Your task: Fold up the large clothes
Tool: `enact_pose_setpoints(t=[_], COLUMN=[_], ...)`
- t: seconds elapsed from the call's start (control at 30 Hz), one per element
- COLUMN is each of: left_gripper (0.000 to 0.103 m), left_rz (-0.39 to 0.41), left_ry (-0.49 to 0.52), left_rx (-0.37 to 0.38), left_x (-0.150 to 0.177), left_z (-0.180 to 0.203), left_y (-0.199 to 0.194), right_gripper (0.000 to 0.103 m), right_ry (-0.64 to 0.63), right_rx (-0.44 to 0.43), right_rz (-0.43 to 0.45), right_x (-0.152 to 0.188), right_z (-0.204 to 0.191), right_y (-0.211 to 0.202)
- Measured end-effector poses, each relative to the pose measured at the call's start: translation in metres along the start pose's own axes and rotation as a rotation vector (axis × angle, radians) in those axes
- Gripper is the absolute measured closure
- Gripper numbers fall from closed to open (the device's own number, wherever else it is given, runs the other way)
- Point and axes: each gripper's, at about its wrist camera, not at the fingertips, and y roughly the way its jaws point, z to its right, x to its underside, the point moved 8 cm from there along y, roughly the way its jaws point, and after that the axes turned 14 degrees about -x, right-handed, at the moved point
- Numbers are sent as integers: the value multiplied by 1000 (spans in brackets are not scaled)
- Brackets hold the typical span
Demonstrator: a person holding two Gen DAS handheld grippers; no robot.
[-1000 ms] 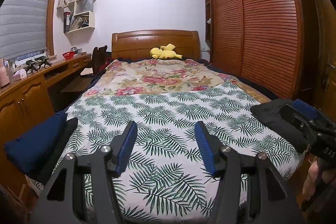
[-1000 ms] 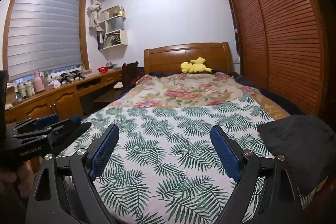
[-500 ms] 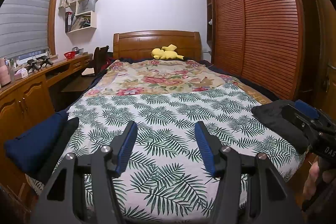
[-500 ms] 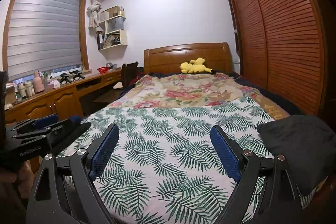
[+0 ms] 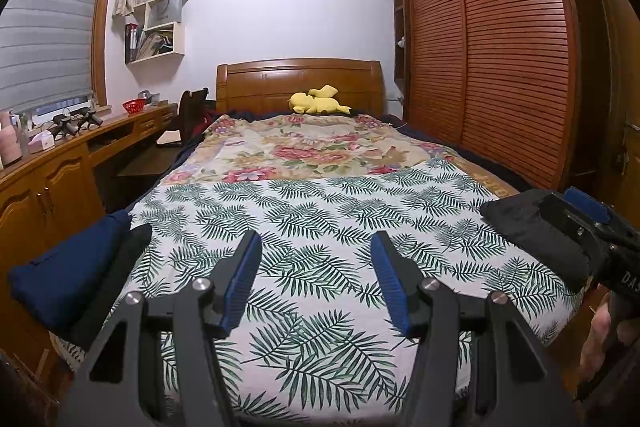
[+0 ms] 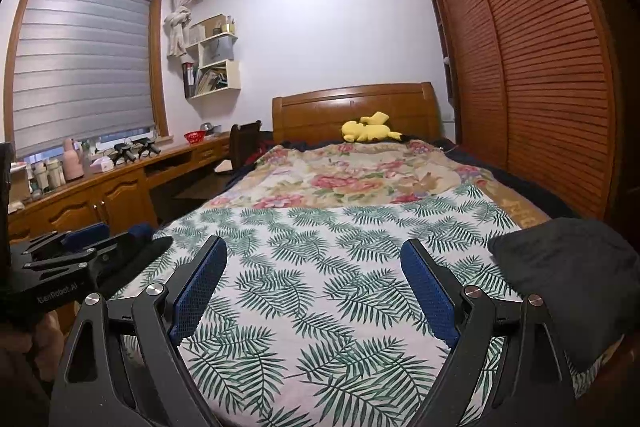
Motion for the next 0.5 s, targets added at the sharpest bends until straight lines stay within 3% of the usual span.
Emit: enact_pose_setpoints(t=[0.5], left_gripper=[47], left_rz=[1], left_ry=[-4], left_rx=[-1], left_x=[2], left_z=[1], left_y=[1], right_gripper=[13], right_ry=[2], right_rx=[2], right_rz=[-1], right_x=[0], right_z=[0], right_y=[-1])
